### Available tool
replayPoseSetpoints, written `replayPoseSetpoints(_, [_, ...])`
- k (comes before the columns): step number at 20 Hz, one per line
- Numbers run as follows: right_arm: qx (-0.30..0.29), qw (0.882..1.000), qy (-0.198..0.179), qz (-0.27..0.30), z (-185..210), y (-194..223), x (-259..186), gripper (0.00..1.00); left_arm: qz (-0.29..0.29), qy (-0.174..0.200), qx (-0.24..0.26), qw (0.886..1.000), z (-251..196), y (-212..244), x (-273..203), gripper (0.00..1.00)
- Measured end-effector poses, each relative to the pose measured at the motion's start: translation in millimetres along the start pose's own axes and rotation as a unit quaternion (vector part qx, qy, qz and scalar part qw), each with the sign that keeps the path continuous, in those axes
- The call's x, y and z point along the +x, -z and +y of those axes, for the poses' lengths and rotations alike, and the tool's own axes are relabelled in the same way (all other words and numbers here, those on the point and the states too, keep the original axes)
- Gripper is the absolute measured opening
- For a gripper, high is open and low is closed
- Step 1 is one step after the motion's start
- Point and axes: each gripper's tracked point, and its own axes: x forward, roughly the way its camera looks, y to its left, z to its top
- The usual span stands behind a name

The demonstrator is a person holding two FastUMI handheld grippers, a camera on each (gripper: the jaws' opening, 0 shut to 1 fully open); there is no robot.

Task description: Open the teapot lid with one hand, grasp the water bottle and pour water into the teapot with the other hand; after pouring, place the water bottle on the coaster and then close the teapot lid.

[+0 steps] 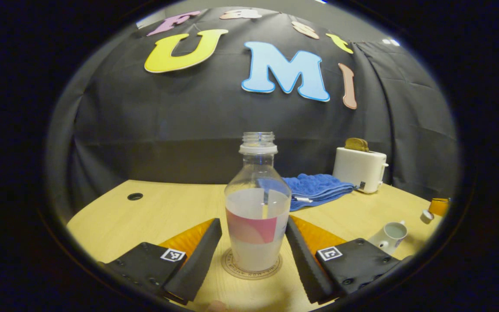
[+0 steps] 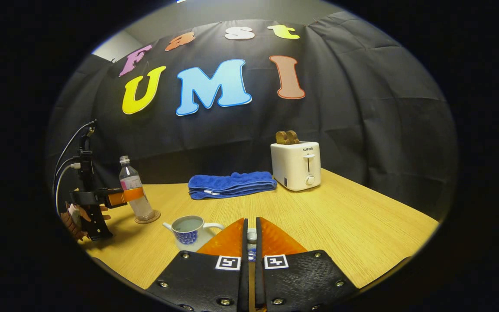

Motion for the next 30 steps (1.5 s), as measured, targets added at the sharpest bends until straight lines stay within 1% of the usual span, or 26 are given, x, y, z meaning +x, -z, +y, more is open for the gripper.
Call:
replayPoseSetpoints(3, [0.000, 1.000, -0.015, -0.006, 14, -6, 2, 0.05, 0.013, 0.010, -0.006, 1.000, -4, 10, -6, 0.98])
replayPoseSetpoints(6, [-0.008, 0.999, -0.028, -0.013, 31, -15, 7, 0.05, 0.024, 0.019, -0.002, 1.000, -10, 21, -13, 0.98])
replayPoseSetpoints(9, [-0.011, 0.999, -0.048, -0.017, 52, -23, 16, 0.05, 0.032, 0.015, 0.002, 0.999, -9, 29, -25, 0.97])
replayPoseSetpoints(11, [-0.015, 0.998, -0.060, -0.017, 66, -27, 25, 0.05, 0.021, 0.016, -0.006, 1.000, -8, 27, -37, 0.99])
replayPoseSetpoints(12, [-0.018, 0.997, -0.067, -0.016, 73, -28, 30, 0.05, 0.025, 0.017, -0.006, 1.000, -8, 29, -41, 0.99])
replayPoseSetpoints(15, [-0.029, 0.996, -0.083, -0.002, 92, -23, 46, 0.06, 0.022, 0.012, -0.002, 1.000, -4, 29, -54, 0.98])
replayPoseSetpoints(17, [-0.032, 0.996, -0.086, 0.012, 99, -15, 56, 0.05, 0.014, 0.009, -0.001, 1.000, -1, 25, -65, 0.99])
replayPoseSetpoints(22, [-0.036, 0.995, -0.087, 0.037, 107, 4, 67, 0.06, 0.002, 0.015, -0.021, 1.000, -4, 17, -83, 0.99])
replayPoseSetpoints(30, [-0.051, 0.995, -0.079, 0.034, 105, 4, 66, 0.06, -0.014, 0.011, -0.014, 1.000, -10, 7, -97, 0.99])
